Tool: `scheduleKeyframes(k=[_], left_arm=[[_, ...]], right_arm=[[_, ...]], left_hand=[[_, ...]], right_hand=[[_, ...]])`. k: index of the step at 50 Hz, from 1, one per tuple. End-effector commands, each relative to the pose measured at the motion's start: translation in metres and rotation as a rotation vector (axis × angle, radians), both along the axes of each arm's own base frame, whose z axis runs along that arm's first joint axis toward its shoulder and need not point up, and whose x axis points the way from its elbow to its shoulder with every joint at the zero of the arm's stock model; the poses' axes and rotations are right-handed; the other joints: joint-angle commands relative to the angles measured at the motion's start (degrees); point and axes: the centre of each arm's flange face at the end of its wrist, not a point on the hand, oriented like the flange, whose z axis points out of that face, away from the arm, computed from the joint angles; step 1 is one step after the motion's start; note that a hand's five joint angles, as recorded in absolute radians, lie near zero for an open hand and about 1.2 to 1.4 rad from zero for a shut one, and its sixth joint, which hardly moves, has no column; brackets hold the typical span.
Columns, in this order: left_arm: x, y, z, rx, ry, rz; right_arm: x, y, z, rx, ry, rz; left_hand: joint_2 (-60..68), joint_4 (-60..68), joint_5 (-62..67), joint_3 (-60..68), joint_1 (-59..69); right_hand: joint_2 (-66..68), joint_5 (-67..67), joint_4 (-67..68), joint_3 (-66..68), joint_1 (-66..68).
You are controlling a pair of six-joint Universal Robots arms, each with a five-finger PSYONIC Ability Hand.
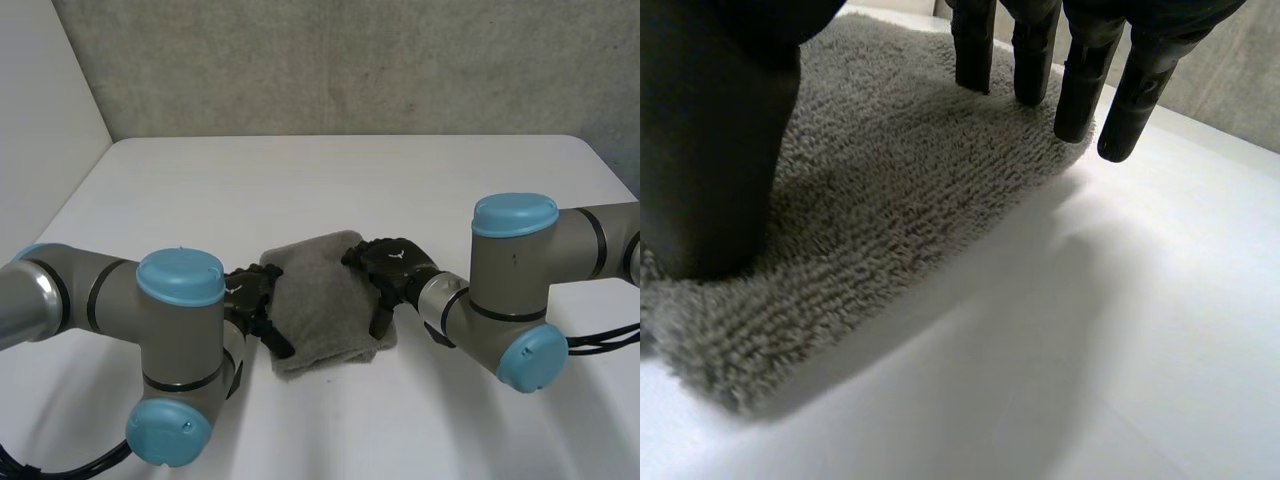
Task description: Fold the towel.
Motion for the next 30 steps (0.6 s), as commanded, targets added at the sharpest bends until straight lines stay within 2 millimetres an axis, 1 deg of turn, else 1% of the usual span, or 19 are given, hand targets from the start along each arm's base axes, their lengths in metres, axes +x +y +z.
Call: scheduleKeyframes(k=[1,2,3,4,6,7,9,10,11,12,14,15,17,18,19,20,22,23,30], left_arm=[[-0.002,-0.003,0.023,-0.048,0.034,0.000],[-0.002,-0.003,0.023,-0.049,0.034,0.000],[-0.003,-0.004,0.036,-0.078,0.056,-0.001],[-0.003,-0.004,0.036,-0.078,0.057,-0.001],[-0.003,-0.005,0.074,-0.160,0.115,-0.002],[-0.003,-0.005,0.074,-0.160,0.115,-0.002],[0.000,-0.002,0.120,-0.255,0.154,-0.008],[0.000,-0.002,0.120,-0.256,0.154,-0.008],[0.004,0.000,0.144,-0.309,0.161,-0.009],[0.004,0.000,0.144,-0.310,0.161,-0.009],[0.019,-0.001,0.183,-0.409,0.142,0.013],[0.019,-0.001,0.184,-0.410,0.142,0.013],[0.037,-0.004,0.208,-0.482,0.087,0.047],[0.037,-0.004,0.208,-0.482,0.086,0.048],[0.045,-0.006,0.217,-0.512,0.066,0.063],[0.049,-0.005,0.221,-0.527,0.048,0.070],[0.051,-0.003,0.222,-0.532,0.043,0.072],[0.052,-0.001,0.223,-0.534,0.047,0.073],[0.055,0.003,0.214,-0.511,0.046,0.070]], right_arm=[[-0.003,0.000,0.020,-0.039,0.010,0.003],[-0.003,0.002,0.035,-0.063,-0.005,0.004],[-0.003,0.003,0.054,-0.102,-0.030,0.002],[-0.003,0.003,0.054,-0.103,-0.030,0.002],[-0.006,0.006,0.096,-0.179,-0.094,-0.027],[-0.006,0.006,0.096,-0.180,-0.094,-0.027],[-0.018,0.008,0.135,-0.255,-0.151,-0.090],[-0.018,0.008,0.135,-0.255,-0.151,-0.090],[-0.024,0.009,0.152,-0.296,-0.168,-0.129],[-0.024,0.009,0.153,-0.296,-0.168,-0.130],[-0.042,0.007,0.177,-0.366,-0.173,-0.229],[-0.042,0.007,0.177,-0.366,-0.173,-0.230],[-0.065,0.001,0.191,-0.393,-0.161,-0.341],[-0.065,0.001,0.191,-0.393,-0.161,-0.342],[-0.074,0.000,0.194,-0.391,-0.150,-0.377],[-0.074,0.000,0.194,-0.391,-0.150,-0.378],[-0.086,0.000,0.194,-0.367,-0.137,-0.413],[-0.091,-0.002,0.191,-0.352,-0.123,-0.429],[-0.097,-0.002,0.178,-0.319,-0.102,-0.443]], left_hand=[[0.59,0.48,-1.56,0.45,0.34],[0.59,0.48,-1.56,0.45,0.34],[0.59,0.48,-1.56,0.45,0.34],[0.59,0.48,-1.56,0.45,0.34],[0.59,0.48,-1.56,0.45,0.34],[0.59,0.48,-1.56,0.45,0.34],[0.59,0.48,-1.56,0.45,0.34],[0.59,0.48,-1.56,0.45,0.34],[0.59,0.48,-1.56,0.45,0.34],[0.59,0.48,-1.56,0.45,0.34],[0.59,0.48,-1.56,0.45,0.34],[0.59,0.48,-1.56,0.45,0.34],[0.59,0.48,-1.56,0.45,0.34],[0.59,0.48,-1.56,0.45,0.34],[0.59,0.48,-1.56,0.45,0.34],[0.59,0.48,-1.56,0.45,0.34],[0.59,0.48,-1.56,0.45,0.34],[0.59,0.48,-1.56,0.45,0.34],[0.59,0.48,-1.56,0.45,0.34]], right_hand=[[-4.33,-3.19,-4.46,-3.96,-3.20],[-4.33,-3.19,-4.46,-3.96,-3.20],[-4.33,-3.19,-4.46,-3.96,-3.20],[-4.33,-3.19,-4.46,-3.96,-3.20],[-4.33,-3.19,-4.46,-3.96,-3.20],[-4.33,-3.19,-4.46,-3.96,-3.20],[-4.33,-3.19,-4.46,-3.96,-3.20],[-4.33,-3.19,-4.46,-3.96,-3.20],[-4.33,-3.19,-4.46,-3.96,-3.20],[-4.33,-3.19,-4.46,-3.96,-3.20],[-4.33,-3.19,-4.46,-3.96,-3.20],[-4.33,-3.19,-4.46,-3.96,-3.20],[-4.33,-3.19,-4.46,-3.96,-3.20],[-4.33,-3.19,-4.46,-3.96,-3.20],[-4.33,-3.19,-4.46,-3.96,-3.20],[-4.33,-3.19,-4.46,-3.96,-3.20],[-4.33,-3.19,-4.46,-3.96,-3.20],[-4.33,-3.19,-4.46,-3.96,-3.20],[-4.33,-3.19,-4.46,-3.96,-3.20]])
